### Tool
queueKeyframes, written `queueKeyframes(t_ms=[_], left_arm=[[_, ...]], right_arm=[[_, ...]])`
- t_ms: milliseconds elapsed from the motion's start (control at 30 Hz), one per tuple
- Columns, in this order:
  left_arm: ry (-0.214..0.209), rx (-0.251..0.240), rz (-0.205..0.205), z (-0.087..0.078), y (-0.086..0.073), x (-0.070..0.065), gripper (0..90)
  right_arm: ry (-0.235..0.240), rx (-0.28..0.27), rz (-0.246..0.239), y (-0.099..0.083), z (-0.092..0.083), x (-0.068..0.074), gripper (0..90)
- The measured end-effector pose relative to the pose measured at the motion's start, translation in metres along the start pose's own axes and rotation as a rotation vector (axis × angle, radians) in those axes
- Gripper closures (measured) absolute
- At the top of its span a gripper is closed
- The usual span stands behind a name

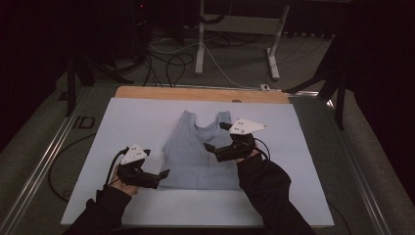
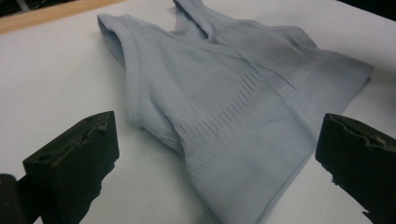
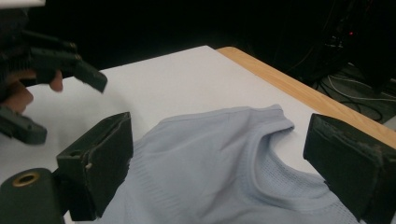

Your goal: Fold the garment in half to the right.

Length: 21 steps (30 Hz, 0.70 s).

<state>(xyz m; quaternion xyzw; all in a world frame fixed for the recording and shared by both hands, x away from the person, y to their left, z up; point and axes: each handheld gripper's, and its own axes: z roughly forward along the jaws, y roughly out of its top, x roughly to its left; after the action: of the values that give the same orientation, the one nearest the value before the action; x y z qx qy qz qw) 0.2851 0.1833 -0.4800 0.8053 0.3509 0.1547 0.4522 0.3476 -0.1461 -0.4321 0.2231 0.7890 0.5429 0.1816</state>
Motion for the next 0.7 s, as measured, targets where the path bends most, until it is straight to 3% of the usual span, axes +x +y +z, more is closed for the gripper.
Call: queueKeyframes(t_ms=[100,233,300,500,600,700], left_arm=[[0.009,0.018,0.001,0.008,-0.004,0.0,0.3],[-0.029,0.049,-0.002,0.018,-0.01,-0.002,0.4],[-0.021,0.071,0.0,0.022,-0.012,-0.003,0.4],[-0.003,0.138,-0.04,0.028,-0.014,-0.004,1.3],[0.003,0.133,-0.046,0.029,-0.016,-0.005,5.1],[-0.007,0.159,-0.083,0.032,-0.018,-0.002,5.9]], right_arm=[[0.004,0.004,0.0,0.0,0.005,0.001,8.5],[0.017,-0.001,0.009,-0.001,0.01,0.002,8.5],[0.017,0.004,0.002,-0.001,0.012,0.002,8.5],[0.02,0.001,0.002,-0.001,0.015,0.003,8.5],[0.02,0.01,0.0,-0.002,0.016,0.003,8.5],[0.02,0.011,-0.002,-0.003,0.018,0.002,8.5]])
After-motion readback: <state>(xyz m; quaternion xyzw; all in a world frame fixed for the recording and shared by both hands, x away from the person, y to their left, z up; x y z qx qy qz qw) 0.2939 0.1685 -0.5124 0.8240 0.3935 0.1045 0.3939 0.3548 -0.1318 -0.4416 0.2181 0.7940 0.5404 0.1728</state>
